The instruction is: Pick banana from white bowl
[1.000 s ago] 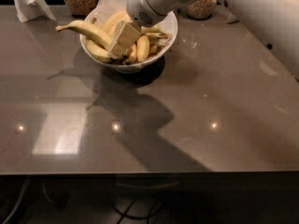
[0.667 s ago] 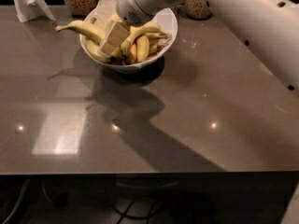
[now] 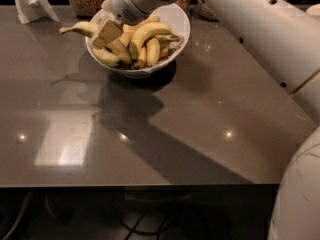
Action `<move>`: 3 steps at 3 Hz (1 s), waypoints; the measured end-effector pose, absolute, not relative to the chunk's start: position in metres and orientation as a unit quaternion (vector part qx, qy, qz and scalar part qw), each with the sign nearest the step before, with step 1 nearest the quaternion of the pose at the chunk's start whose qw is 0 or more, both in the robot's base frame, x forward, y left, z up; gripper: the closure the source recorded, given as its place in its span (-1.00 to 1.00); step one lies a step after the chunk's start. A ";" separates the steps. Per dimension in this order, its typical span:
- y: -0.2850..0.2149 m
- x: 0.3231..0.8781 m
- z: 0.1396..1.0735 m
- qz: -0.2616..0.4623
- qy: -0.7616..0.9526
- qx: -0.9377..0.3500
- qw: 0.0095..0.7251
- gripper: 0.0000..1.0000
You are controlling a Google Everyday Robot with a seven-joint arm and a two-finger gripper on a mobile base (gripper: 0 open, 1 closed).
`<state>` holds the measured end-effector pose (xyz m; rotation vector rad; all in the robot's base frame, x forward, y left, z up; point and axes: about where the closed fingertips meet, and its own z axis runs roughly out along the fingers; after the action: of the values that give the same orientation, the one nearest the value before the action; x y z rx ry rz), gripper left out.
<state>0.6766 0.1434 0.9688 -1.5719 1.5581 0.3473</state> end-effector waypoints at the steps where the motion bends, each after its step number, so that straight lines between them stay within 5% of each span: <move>1: 0.152 0.680 0.966 0.147 0.632 -0.627 0.432 -0.34; 3: 0.159 0.683 0.950 0.171 0.651 -0.612 0.414 -0.02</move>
Offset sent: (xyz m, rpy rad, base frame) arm 0.0119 0.0112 -0.0137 0.0236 0.0808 -0.0438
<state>0.6828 0.1588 0.9503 -1.5391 1.6369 0.4291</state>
